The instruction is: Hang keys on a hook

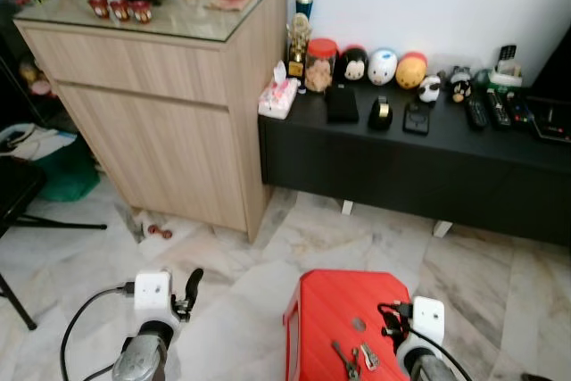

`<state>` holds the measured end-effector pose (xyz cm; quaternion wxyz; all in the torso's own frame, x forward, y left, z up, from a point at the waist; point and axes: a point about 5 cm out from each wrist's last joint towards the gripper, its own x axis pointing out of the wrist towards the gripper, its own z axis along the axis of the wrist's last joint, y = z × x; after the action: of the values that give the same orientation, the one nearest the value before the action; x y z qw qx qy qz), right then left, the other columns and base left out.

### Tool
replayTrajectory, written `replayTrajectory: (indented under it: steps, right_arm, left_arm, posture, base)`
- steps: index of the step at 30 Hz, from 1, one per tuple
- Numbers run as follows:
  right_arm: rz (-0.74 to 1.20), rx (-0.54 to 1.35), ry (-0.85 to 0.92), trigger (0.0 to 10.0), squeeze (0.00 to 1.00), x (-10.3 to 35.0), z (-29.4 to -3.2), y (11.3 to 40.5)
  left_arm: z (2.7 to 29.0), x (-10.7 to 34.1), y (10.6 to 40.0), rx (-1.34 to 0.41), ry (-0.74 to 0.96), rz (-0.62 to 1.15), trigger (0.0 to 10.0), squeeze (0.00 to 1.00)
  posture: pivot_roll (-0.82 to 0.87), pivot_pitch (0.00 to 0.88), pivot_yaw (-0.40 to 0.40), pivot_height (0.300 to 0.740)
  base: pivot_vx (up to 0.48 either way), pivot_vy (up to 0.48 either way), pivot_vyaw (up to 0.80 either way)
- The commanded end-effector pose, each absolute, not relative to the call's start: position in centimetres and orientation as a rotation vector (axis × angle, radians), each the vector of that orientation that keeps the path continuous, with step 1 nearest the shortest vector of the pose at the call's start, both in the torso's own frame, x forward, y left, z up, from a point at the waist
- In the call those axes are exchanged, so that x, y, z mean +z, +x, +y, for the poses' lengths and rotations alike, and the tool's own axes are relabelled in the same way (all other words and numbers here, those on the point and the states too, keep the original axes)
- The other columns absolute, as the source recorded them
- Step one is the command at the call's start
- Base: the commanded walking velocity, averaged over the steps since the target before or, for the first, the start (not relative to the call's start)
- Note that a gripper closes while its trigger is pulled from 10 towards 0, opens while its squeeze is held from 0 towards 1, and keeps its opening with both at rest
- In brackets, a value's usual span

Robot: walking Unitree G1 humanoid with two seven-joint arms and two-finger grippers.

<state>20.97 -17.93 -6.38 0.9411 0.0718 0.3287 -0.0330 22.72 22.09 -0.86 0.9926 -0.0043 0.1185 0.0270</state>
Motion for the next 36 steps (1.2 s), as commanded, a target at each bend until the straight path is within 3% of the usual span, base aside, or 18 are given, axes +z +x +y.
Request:
replayTrajectory:
  steps: [1,8,26,36]
  right_arm:
    - [0.659,-0.049,0.128,10.0,0.0,-6.1,-17.7,21.5]
    - [0.653,-0.044,0.103,10.0,0.0,-5.7,-17.7,22.2]
    - [0.635,-0.021,0.101,10.0,0.0,-5.4,-17.1,22.8]
    - [0.595,-0.029,0.115,10.0,0.0,-4.8,-17.3,23.4]
  left_arm:
    - [21.8,-0.4,23.2,0.042,-0.009,0.223,10.0,0.0]
    - [21.5,0.6,24.0,0.04,-0.019,0.211,10.0,0.0]
    - [21.3,0.7,24.4,0.038,-0.034,0.233,10.0,0.0]
    - [21.3,0.2,24.3,0.039,-0.036,0.254,10.0,0.0]
  posture:
    - [-0.04,0.0,-0.041,0.74]
    - [-0.05,0.015,-0.044,0.74]
    - [-0.05,0.028,-0.047,0.615]
    - [-0.05,0.036,-0.045,0.615]
  base:
    - [0.0,0.0,0.0]
    - [0.0,0.0,0.0]
    - [0.0,0.0,0.0]
    - [0.0,0.0,0.0]
